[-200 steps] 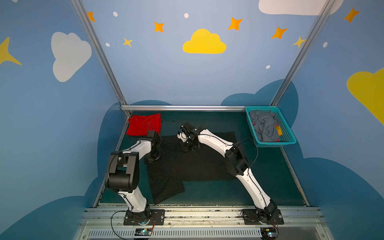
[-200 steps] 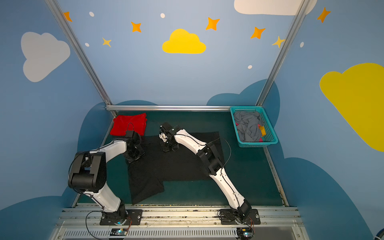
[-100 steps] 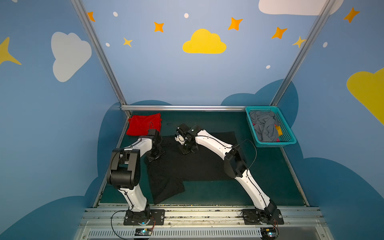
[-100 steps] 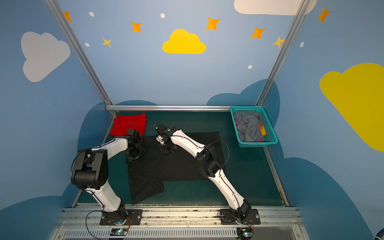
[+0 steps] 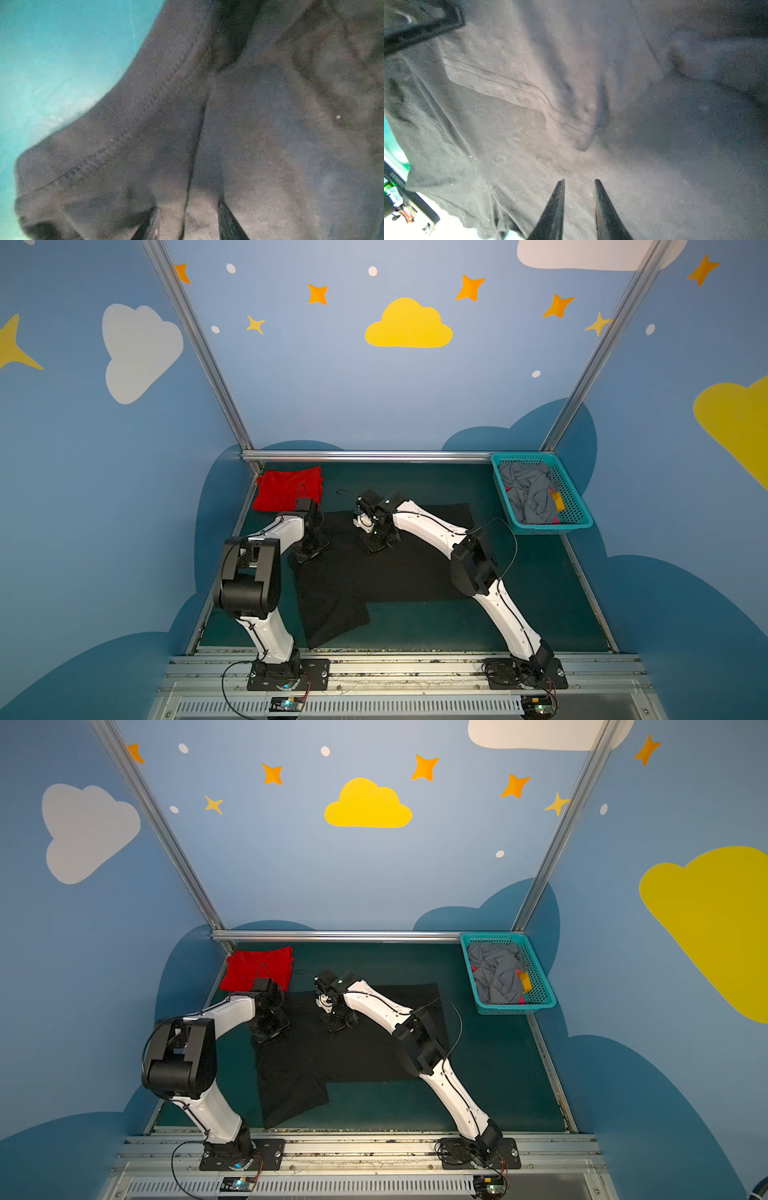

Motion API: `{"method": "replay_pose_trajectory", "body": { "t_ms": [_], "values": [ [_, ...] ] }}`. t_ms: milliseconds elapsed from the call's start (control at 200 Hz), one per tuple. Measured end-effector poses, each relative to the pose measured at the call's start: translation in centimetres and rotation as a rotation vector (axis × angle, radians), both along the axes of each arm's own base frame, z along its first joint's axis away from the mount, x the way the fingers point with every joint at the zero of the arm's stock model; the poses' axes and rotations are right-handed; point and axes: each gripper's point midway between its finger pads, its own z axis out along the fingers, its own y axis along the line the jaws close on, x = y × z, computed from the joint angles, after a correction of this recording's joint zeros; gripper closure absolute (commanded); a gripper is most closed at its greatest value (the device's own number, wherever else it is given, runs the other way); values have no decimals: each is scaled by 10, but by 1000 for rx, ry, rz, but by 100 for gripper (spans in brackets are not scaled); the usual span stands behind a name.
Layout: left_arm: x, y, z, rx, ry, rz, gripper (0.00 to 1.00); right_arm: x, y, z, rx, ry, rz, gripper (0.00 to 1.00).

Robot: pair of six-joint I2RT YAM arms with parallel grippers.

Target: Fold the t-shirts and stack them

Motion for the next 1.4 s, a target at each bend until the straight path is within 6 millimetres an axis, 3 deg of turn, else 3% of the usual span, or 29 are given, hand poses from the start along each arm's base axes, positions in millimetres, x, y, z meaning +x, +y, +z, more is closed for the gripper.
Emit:
{"method": "replay_pose_trajectory", "body": {
  "t_ms": [150,821,1031,1402],
  "values": [
    [-2,2,-1,8,3,8,74,6,-6,8,20,-3,-27,73],
    [2,-3,0,6,6,-7,95,3,-11,2,33,14,-51,74],
    [2,-4,1,7,9,-17,95,3,-10,11,50,3,-51,74],
    [6,-3,17,23,3,-44,95,1,-12,5,42,10,-52,74]
  ]
}}
